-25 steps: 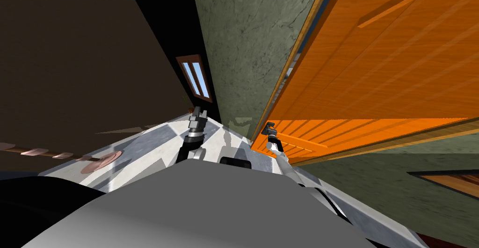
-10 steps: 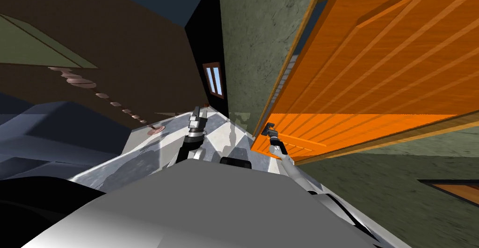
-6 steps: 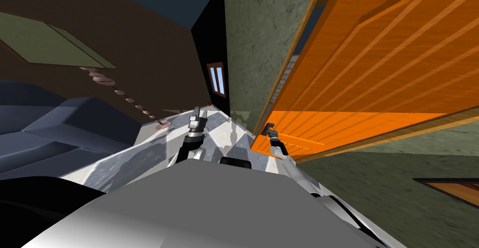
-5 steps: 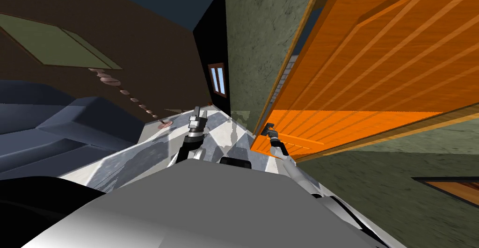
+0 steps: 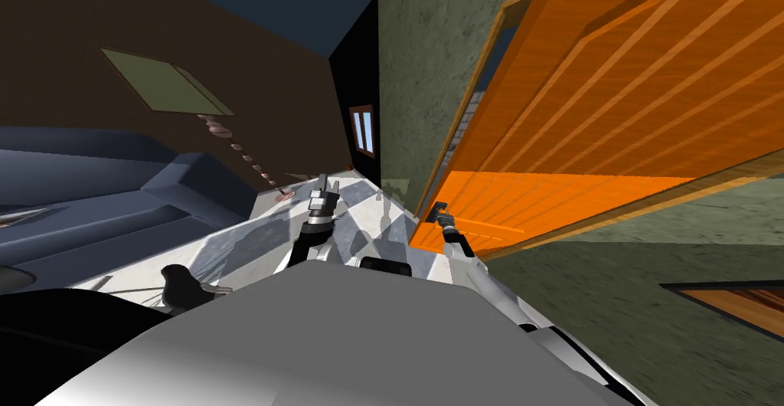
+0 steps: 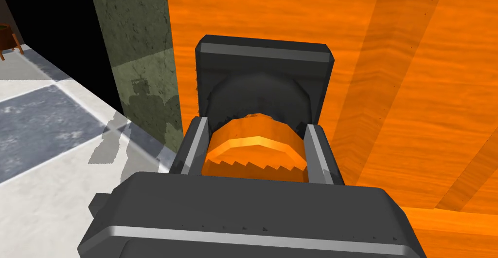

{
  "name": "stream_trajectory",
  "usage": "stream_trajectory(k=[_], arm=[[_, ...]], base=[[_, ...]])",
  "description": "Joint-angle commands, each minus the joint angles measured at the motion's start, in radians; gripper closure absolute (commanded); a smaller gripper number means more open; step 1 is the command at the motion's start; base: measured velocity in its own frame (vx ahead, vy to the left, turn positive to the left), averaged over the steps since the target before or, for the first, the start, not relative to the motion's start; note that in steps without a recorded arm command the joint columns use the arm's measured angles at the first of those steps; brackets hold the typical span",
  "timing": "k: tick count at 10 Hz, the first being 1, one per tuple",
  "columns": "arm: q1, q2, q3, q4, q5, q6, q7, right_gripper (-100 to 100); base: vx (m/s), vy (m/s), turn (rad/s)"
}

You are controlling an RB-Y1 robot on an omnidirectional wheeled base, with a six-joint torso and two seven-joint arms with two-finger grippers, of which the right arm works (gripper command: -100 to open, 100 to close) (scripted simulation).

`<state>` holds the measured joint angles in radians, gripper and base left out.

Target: Pull the door open

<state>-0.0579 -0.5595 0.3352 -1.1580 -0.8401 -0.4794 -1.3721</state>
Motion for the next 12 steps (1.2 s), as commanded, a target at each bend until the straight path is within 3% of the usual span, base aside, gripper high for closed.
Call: stream_trajectory(k=[1, 2, 3, 12], arm=[[0.006, -0.015, 0.020, -0.008, 0.002, -0.009, -0.019, 100], [0.003, -0.010, 0.012, -0.005, 0.001, -0.004, -0.010, 100], [0.011, -0.027, 0.035, -0.012, 0.007, -0.014, -0.032, 100], [0.039, -0.119, 0.130, -0.055, 0.031, -0.070, -0.131, 100]], base=[[-0.210, -0.072, 0.096], [-0.086, -0.027, 0.028], [-0.159, -0.051, 0.108], [-0.192, -0.093, 0.102]])
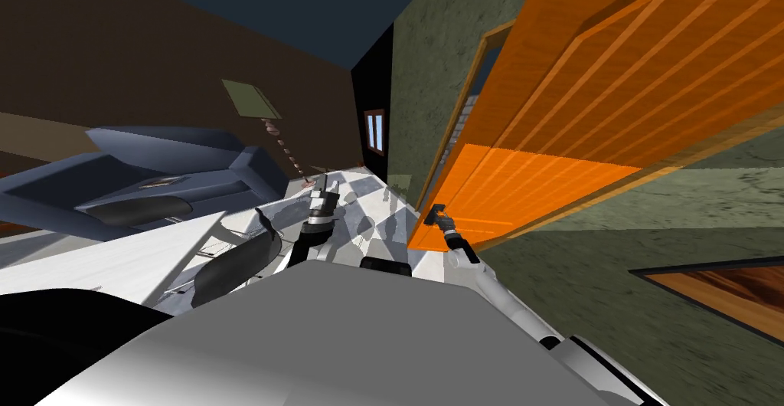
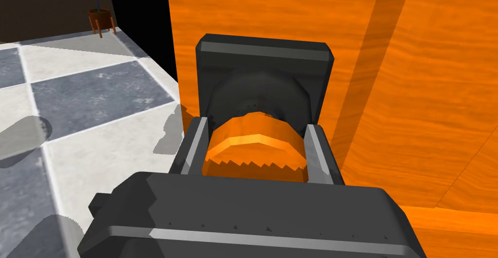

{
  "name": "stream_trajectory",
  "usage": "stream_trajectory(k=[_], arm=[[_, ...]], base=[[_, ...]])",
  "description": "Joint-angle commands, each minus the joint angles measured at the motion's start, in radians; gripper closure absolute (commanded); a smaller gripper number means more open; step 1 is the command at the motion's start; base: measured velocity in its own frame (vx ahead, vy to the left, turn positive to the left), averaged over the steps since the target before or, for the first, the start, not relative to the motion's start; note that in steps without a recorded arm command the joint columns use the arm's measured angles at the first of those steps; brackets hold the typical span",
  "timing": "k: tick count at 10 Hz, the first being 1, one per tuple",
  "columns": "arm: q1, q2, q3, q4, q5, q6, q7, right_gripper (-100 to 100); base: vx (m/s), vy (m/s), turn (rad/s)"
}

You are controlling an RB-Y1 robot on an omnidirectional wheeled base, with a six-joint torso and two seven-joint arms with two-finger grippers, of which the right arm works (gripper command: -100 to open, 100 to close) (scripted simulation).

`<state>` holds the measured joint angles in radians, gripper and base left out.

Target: Pull the door open

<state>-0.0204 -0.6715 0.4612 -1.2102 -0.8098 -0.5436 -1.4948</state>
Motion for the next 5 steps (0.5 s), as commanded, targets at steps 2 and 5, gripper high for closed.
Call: stream_trajectory(k=[2, 5], arm=[[0.010, -0.022, 0.023, -0.008, 0.003, -0.018, -0.020, 100], [0.023, -0.062, 0.058, -0.024, 0.008, -0.051, -0.051, 100]], base=[[-0.106, -0.043, 0.074], [-0.183, -0.099, 0.111]])
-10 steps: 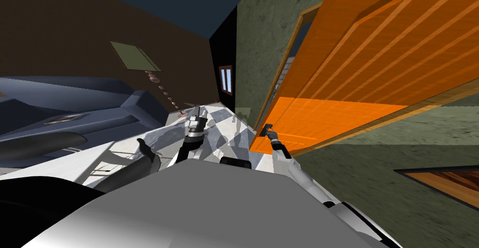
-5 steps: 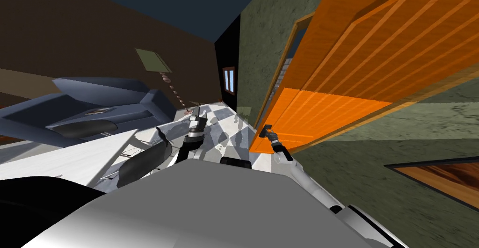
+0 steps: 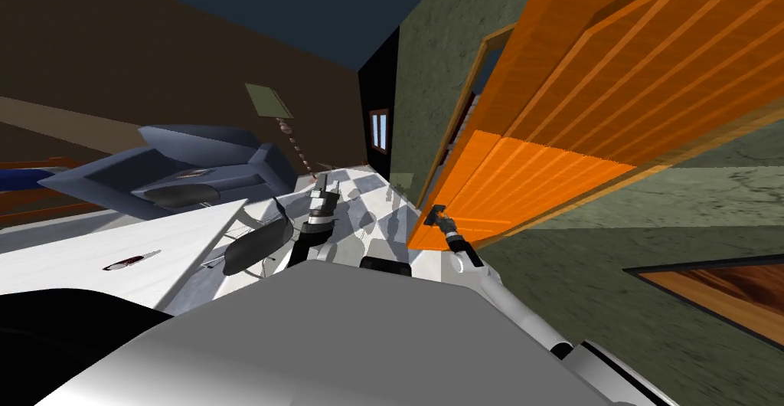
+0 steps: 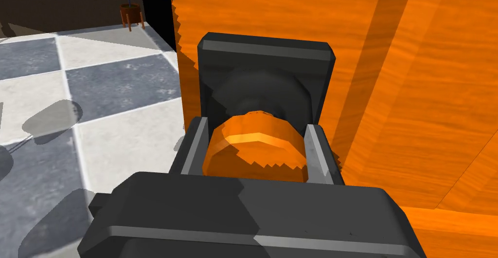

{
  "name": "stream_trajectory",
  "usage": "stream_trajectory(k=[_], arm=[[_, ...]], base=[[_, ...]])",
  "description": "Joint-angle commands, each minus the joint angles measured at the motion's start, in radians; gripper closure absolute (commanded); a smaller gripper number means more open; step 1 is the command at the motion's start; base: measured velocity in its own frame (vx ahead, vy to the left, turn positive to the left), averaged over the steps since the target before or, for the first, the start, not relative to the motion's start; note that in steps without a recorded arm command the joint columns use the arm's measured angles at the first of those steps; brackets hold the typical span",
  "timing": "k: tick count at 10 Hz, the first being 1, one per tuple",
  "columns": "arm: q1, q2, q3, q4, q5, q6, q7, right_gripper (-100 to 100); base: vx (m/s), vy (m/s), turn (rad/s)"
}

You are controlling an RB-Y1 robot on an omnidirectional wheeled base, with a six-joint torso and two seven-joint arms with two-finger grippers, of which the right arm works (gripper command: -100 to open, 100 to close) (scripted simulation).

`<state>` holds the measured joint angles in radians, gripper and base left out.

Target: Pull the door open

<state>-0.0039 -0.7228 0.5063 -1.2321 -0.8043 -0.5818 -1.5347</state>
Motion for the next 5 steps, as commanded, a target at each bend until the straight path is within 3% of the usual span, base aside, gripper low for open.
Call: stream_trajectory(k=[1, 5], arm=[[0.010, -0.019, 0.020, -0.006, 0.004, -0.020, -0.018, 100], [0.031, -0.081, 0.074, -0.030, 0.011, -0.071, -0.067, 100]], base=[[-0.168, -0.098, 0.084], [-0.198, -0.107, 0.111]])
